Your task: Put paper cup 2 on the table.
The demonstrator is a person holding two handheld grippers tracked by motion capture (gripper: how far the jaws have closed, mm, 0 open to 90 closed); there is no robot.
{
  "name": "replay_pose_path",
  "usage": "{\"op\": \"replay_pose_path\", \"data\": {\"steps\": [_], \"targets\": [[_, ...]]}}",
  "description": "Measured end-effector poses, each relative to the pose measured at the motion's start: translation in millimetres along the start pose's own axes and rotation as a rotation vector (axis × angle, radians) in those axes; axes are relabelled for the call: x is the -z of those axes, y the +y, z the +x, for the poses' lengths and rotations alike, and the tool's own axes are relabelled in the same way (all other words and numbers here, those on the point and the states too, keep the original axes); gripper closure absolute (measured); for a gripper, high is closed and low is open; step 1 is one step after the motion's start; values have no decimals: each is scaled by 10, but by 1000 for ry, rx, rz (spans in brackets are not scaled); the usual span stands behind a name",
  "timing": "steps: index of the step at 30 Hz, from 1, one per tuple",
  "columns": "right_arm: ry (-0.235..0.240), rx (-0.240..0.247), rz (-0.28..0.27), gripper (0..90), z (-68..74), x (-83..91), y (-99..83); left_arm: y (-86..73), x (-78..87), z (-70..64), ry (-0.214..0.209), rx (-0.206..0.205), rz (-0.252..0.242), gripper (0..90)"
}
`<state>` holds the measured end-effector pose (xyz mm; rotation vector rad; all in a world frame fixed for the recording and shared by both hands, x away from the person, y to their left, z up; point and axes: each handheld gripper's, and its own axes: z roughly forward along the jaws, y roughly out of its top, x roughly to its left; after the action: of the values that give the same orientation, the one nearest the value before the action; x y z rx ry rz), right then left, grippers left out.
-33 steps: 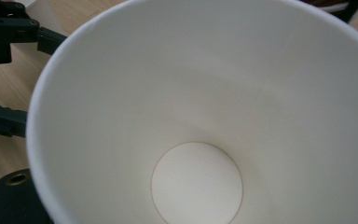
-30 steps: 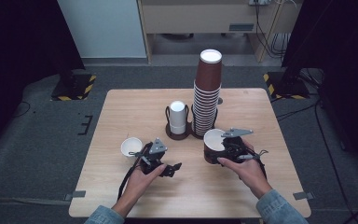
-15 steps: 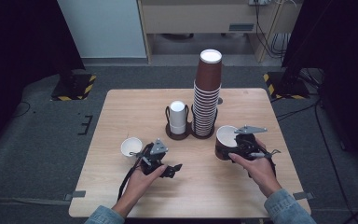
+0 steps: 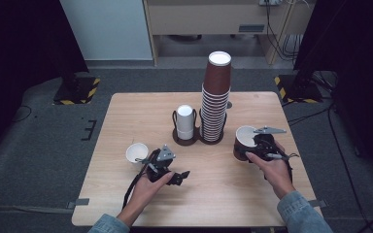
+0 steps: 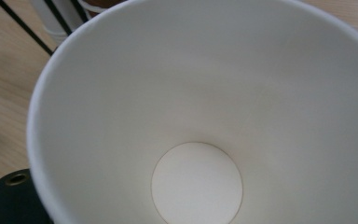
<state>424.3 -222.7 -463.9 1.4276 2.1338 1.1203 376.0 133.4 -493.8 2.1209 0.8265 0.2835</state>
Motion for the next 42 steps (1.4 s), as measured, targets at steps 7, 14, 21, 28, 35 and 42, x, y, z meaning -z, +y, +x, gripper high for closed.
{"op": "replay_pose_path", "data": {"steps": [7,14,21,28,35,42], "targets": [[-47,-31,2,124,-136,-79,1,-1,-1,-2,0,-2,2,65],[-68,-51,14,123,-197,-158,-9,-3,-8,-6,-1,-5,5,66],[-76,-46,28,122,-203,-209,-20,-3,-6,-9,-2,-5,5,67],[-71,-38,41,121,-191,-192,-29,-3,-4,-2,1,-3,7,68],[-59,-35,56,97,-175,-194,-41,-4,-7,-1,0,-4,9,68],[-63,-38,50,47,-164,-154,-46,-4,-5,0,1,-3,8,68]]}}
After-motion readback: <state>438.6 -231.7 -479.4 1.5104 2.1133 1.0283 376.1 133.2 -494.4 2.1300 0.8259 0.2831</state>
